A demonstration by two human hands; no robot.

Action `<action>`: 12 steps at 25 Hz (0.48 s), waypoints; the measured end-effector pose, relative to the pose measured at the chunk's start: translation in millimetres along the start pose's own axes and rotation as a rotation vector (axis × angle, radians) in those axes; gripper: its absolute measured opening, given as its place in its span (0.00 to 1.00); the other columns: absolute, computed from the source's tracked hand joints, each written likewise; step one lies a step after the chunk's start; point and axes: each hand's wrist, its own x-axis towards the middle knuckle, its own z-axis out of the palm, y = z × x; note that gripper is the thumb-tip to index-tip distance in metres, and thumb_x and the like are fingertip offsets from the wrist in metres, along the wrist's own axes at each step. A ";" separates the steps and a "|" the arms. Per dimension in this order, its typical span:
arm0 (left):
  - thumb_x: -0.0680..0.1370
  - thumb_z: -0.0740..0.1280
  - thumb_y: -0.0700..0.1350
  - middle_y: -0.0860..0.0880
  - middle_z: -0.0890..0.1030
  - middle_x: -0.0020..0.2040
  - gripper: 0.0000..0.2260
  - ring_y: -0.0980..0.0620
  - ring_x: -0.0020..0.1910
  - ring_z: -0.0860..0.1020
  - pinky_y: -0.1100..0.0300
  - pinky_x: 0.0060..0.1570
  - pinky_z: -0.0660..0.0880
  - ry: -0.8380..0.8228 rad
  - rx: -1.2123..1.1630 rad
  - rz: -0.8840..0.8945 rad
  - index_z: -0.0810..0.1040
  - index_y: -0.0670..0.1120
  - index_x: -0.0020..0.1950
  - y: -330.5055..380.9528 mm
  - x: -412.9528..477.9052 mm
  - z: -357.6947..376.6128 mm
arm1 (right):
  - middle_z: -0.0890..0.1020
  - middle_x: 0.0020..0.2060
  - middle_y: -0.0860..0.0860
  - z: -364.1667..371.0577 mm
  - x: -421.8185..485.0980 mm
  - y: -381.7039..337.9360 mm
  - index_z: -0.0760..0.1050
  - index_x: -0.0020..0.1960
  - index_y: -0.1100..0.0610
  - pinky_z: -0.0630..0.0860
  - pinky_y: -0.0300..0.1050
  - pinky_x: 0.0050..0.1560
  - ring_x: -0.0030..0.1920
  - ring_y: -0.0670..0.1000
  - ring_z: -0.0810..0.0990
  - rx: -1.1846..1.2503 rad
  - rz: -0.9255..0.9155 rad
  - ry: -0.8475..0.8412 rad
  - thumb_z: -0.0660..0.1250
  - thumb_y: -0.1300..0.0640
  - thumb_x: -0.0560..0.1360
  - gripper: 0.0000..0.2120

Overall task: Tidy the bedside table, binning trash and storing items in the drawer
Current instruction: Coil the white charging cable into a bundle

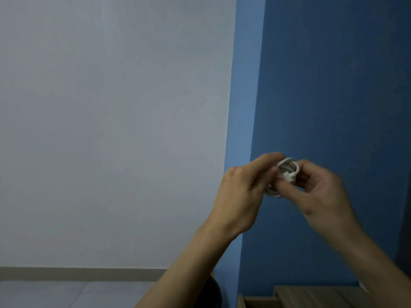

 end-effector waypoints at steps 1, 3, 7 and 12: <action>0.80 0.59 0.47 0.57 0.75 0.37 0.09 0.60 0.34 0.71 0.64 0.39 0.69 -0.011 0.025 -0.004 0.77 0.50 0.55 0.3 0.0 0.0 | 0.80 0.29 0.46 1.9 0.0 1.5 0.73 0.35 0.54 0.73 0.31 0.31 0.30 0.43 0.77 -0.055 0.004 0.037 0.73 0.61 0.67 0.09; 0.80 0.59 0.47 0.55 0.76 0.38 0.08 0.55 0.35 0.71 0.58 0.41 0.73 -0.031 0.047 -0.007 0.76 0.51 0.55 1.4 0.2 0.6 | 0.76 0.27 0.48 5.4 0.0 2.1 0.69 0.35 0.54 0.68 0.33 0.25 0.26 0.44 0.72 -0.137 0.007 0.092 0.71 0.57 0.68 0.10; 0.80 0.58 0.49 0.52 0.80 0.41 0.09 0.48 0.40 0.76 0.50 0.44 0.77 -0.034 0.049 -0.029 0.75 0.51 0.56 -1.3 -0.9 0.3 | 0.76 0.25 0.50 7.0 1.4 1.2 0.71 0.35 0.56 0.67 0.37 0.21 0.20 0.46 0.69 -0.138 0.037 0.082 0.69 0.61 0.70 0.08; 0.80 0.60 0.48 0.59 0.74 0.32 0.09 0.60 0.30 0.70 0.63 0.37 0.68 -0.010 0.024 -0.078 0.76 0.51 0.57 -6.8 -1.5 0.8 | 0.80 0.28 0.55 -0.4 6.1 0.1 0.75 0.40 0.63 0.73 0.39 0.23 0.24 0.49 0.77 -0.003 0.129 -0.053 0.68 0.65 0.71 0.03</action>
